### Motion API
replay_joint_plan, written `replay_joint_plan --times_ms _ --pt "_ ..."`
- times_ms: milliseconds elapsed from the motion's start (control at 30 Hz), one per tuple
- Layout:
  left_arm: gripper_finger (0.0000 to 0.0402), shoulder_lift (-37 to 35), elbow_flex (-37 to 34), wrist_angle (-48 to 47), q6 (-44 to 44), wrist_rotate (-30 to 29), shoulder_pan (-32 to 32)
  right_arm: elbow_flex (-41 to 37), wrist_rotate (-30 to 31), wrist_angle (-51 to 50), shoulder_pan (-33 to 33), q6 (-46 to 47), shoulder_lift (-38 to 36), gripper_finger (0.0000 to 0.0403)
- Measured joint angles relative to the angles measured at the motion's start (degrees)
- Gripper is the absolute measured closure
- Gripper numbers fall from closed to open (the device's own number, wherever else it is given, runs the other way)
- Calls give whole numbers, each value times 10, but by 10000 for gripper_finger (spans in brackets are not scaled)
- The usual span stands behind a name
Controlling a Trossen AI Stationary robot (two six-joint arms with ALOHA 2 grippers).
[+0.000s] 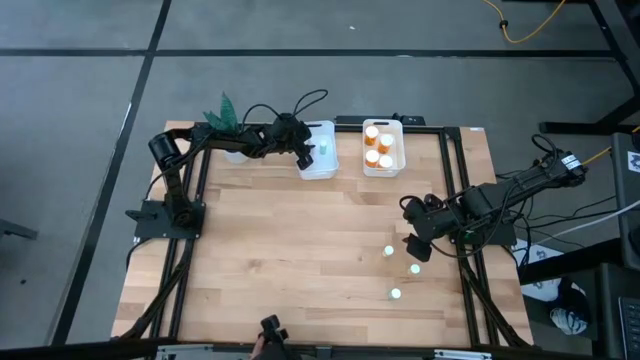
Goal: Pick and place medicine bottles into bin by pill shape (circle, oval)
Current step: Put the small pink tablet bottle into the left white bin, then put the small yellow tablet bottle into the left white bin
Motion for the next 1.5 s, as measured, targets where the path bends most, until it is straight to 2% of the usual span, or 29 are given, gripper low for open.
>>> replay_joint_plan --times_ms 200,400,600,700,833,1000,1300,1500 --pt "229 -11 2 44 -4 1 -6 0 0 -1 0 0 0 108" --pt "228 -52 29 40 -40 1 -36 0 -1 -3 0 0 0 108" --pt "231 -101 34 37 -69 7 -112 0 -19 -5 0 1 0 108" --pt "232 -115 34 36 -70 7 -158 0 -48 -10 0 7 0 108" --pt "232 -124 34 32 -84 7 -215 0 -59 -30 12 37 0 108" --pt "233 -123 34 21 -100 -2 -276 0 -66 -66 78 119 0 108" --pt "233 -123 34 6 -100 -76 -346 0 -63 -64 259 361 27 108" --pt "233 -123 34 6 -100 -93 -361 0 -54 -22 322 373 99 109"
